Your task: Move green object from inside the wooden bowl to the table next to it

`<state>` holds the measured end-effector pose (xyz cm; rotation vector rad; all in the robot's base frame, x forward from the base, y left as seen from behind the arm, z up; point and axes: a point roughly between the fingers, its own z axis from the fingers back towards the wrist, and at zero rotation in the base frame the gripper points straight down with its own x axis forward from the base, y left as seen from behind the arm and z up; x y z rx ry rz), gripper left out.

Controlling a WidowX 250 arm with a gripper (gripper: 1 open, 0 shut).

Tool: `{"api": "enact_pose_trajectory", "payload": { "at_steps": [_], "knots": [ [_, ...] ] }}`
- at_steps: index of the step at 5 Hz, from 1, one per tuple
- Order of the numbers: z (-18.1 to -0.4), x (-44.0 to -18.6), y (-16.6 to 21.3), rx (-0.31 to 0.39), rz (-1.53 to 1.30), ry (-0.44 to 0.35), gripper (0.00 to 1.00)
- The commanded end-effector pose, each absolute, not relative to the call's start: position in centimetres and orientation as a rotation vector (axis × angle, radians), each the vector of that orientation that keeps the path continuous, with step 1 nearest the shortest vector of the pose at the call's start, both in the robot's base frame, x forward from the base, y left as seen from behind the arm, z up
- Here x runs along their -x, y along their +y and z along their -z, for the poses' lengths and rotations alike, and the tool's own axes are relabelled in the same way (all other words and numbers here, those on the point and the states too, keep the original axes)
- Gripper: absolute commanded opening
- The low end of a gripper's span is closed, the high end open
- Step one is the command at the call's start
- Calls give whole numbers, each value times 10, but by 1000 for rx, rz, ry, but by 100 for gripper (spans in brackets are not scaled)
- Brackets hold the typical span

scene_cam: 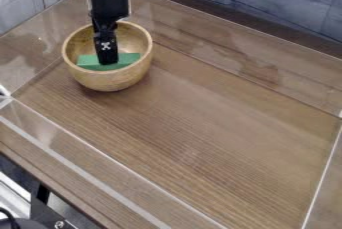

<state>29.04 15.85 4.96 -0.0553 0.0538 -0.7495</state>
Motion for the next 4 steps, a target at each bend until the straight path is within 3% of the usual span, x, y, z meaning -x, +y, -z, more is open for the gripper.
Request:
{"api": "enact_pose_trajectory", "payload": {
  "at_steps": [1, 2, 4],
  "knots": [
    [-57, -299, 170, 27, 736, 15, 100],
    [-52, -303, 177, 34, 724, 9, 0],
    [-56, -308, 191, 51, 629, -10, 0]
  ]
}}
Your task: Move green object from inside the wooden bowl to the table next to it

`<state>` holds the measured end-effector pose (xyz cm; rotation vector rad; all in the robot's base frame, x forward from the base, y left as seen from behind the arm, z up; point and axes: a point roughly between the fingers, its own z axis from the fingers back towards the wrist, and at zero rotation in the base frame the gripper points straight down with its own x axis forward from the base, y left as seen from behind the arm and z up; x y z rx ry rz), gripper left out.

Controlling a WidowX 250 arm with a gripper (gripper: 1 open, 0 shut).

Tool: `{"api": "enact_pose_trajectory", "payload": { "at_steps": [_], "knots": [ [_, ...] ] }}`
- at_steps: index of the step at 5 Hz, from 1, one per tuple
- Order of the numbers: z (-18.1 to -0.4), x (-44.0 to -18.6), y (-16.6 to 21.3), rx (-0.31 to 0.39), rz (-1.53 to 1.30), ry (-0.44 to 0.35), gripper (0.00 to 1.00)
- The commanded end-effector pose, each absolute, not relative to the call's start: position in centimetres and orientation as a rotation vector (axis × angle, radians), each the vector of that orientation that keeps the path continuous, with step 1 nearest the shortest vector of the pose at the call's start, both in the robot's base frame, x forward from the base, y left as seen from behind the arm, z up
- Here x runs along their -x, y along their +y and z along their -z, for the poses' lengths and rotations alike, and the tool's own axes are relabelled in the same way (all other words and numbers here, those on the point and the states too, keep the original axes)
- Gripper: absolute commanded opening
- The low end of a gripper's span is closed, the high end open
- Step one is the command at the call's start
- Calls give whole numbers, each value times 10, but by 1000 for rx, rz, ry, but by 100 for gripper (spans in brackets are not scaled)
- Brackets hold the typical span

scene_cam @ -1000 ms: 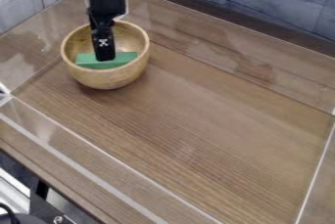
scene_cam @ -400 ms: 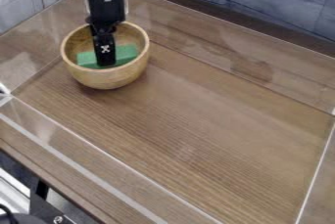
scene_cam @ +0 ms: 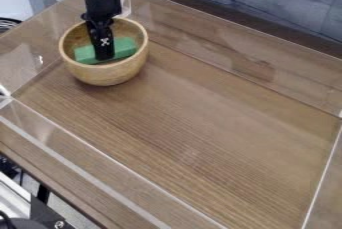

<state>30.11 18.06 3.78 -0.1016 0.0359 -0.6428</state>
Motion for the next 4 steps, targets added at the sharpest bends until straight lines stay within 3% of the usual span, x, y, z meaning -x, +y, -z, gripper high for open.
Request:
{"api": "enact_pose_trajectory", "payload": {
  "at_steps": [1, 3, 4],
  "knots": [
    [-77, -309, 191, 47, 574, -33, 0],
    [-119, -302, 189, 33, 441, -123, 0],
    [-109, -299, 172, 44, 388, -131, 0]
  ]
}}
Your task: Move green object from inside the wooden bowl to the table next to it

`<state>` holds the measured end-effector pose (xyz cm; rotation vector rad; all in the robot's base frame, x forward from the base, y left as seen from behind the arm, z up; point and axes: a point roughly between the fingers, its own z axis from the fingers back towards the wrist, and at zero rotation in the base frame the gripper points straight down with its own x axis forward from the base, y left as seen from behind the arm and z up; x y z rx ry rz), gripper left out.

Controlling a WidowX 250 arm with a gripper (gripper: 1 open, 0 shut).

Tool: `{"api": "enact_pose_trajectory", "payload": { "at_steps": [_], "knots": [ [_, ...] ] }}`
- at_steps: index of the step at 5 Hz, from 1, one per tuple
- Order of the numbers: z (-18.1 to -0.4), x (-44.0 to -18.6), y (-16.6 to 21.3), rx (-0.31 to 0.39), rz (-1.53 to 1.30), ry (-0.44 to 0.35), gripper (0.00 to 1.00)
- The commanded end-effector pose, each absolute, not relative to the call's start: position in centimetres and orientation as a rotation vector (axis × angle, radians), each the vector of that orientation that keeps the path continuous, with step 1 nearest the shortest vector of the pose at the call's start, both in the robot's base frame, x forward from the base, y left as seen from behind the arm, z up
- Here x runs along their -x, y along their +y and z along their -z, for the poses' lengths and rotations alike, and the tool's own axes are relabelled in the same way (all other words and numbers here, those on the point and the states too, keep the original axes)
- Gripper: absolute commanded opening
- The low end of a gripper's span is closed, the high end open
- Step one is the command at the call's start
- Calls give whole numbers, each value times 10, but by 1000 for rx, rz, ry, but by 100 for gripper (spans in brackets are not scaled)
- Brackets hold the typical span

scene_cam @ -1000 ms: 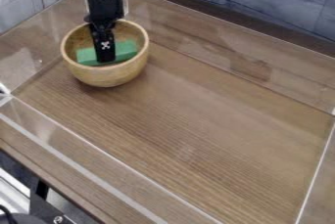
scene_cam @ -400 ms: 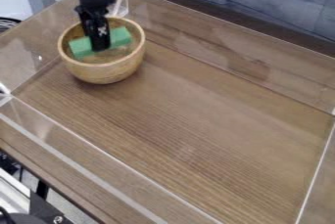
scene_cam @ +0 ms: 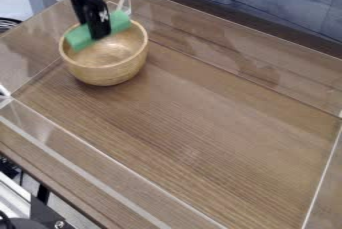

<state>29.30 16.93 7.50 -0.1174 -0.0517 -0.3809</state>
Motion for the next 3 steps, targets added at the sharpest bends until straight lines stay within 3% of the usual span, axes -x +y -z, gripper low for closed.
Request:
{"api": "enact_pose_trajectory", "payload": {
  "at_steps": [1, 3],
  "knots": [
    [-99, -297, 154, 52, 335, -139, 0],
    [-124, -290, 153, 64, 228, -165, 0]
  ]
}}
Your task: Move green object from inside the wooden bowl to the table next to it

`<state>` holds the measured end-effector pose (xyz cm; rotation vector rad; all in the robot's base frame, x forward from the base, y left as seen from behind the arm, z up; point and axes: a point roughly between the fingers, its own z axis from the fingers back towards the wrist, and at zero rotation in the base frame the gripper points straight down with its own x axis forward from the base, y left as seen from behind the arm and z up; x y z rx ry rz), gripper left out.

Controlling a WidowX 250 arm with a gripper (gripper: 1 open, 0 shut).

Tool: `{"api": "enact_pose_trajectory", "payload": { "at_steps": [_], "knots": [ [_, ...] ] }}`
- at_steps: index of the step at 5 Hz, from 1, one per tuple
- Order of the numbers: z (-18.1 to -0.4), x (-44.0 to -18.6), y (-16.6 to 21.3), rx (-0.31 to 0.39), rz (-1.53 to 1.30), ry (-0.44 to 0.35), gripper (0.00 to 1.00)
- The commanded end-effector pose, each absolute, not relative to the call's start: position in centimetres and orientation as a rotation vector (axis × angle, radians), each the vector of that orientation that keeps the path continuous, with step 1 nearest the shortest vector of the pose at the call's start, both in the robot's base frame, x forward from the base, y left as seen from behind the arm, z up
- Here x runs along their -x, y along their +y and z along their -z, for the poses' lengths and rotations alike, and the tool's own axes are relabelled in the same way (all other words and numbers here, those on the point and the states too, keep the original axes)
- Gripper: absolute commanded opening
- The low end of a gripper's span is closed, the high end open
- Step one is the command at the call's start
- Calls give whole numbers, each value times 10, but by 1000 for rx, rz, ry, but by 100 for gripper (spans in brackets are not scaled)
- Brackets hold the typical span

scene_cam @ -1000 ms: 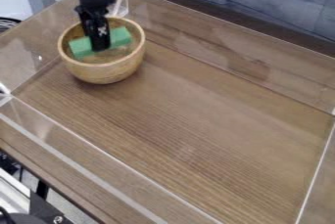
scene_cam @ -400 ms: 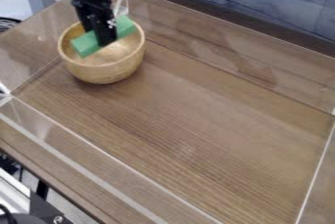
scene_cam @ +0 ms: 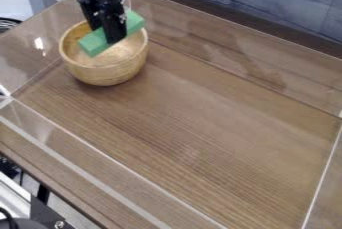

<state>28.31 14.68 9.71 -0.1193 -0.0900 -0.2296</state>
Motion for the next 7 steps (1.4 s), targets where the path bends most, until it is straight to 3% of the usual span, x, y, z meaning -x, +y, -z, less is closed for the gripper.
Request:
{"api": "enact_pose_trajectory", "payload": {
  "at_steps": [1, 3, 5, 7],
  "knots": [
    [-119, -293, 138, 68, 219, -174, 0],
    [-107, -298, 111, 75, 201, -189, 0],
    [-116, -293, 92, 84, 199, -187, 0],
    [-109, -303, 77, 73, 170, -158, 0]
  ]
}}
